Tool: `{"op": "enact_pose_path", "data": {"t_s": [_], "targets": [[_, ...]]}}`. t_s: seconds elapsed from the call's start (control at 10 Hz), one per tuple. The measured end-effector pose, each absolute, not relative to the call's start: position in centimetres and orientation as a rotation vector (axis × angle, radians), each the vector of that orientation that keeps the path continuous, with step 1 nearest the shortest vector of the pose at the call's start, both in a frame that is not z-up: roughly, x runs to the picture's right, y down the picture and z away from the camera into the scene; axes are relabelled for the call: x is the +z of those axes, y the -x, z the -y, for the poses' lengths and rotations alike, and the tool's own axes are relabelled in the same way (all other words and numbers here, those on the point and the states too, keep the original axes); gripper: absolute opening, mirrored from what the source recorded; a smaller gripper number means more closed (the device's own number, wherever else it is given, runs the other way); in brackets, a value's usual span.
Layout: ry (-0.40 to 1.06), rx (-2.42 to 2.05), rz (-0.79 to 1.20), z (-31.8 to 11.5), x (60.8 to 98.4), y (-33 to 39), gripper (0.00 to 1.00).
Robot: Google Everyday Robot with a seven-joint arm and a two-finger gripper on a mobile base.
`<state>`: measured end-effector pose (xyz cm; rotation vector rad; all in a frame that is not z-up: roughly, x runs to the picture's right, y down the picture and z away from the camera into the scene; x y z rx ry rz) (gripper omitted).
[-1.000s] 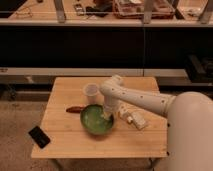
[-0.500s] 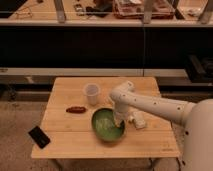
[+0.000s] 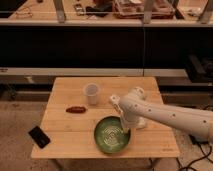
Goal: Drag the ceramic bowl in a circle
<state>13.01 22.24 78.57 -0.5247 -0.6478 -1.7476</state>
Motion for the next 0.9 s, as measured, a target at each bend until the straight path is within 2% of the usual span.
{"op": "enact_pose_path", "data": {"t_s": [0.5,0.9], "targets": [[0.346,-1.831,0.721,-22.1,74.6,-5.1,0.17],[0.281,-1.875,0.799,-21.3,75.2,1.4,0.17]]}}
